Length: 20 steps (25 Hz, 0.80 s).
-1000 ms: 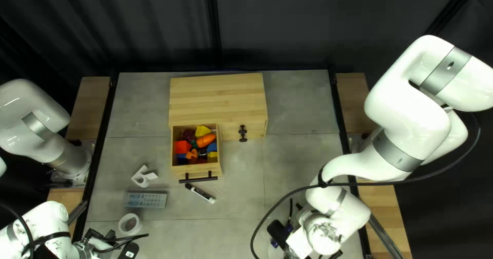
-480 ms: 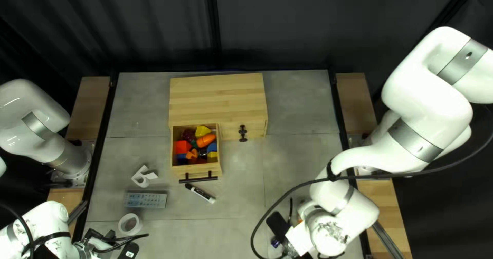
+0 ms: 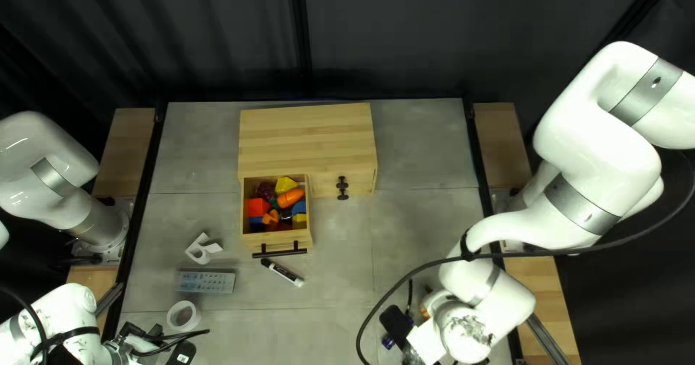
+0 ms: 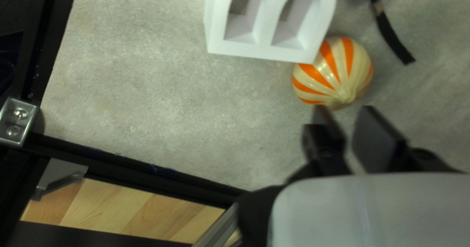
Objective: Open drawers and place objects into drawer and close
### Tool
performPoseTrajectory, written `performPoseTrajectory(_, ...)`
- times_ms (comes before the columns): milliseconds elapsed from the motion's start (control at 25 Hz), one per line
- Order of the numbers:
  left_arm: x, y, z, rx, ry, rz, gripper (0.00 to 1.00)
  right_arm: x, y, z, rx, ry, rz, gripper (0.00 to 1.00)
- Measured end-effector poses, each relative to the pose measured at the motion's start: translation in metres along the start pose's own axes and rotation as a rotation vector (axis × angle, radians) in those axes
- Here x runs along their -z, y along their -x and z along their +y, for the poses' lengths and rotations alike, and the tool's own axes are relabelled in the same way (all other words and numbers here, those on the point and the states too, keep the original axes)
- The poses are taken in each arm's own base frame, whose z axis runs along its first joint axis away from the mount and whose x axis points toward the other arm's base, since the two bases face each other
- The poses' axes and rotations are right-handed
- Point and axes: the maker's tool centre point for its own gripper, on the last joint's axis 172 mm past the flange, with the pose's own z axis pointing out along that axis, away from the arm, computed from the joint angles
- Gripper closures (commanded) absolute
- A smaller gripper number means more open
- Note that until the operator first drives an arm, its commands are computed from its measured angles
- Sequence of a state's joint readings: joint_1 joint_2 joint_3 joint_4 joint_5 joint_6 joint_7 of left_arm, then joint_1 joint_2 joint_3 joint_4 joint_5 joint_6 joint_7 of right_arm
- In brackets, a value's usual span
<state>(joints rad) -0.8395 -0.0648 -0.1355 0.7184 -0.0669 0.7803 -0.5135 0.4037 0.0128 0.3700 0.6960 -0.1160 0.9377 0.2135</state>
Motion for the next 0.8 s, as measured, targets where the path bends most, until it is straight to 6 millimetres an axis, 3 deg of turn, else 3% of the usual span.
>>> performPoseTrajectory(440,0.000,0.000,0.000,0.000,0.000,0.000,0.00,-0.022,0.001,-0.005,0.060,-0.006,0.015,0.00)
performPoseTrajectory(800,0.000,0.000,0.000,0.000,0.000,0.000,0.00,-0.041,-0.001,0.004,0.083,-0.010,0.035,0.00)
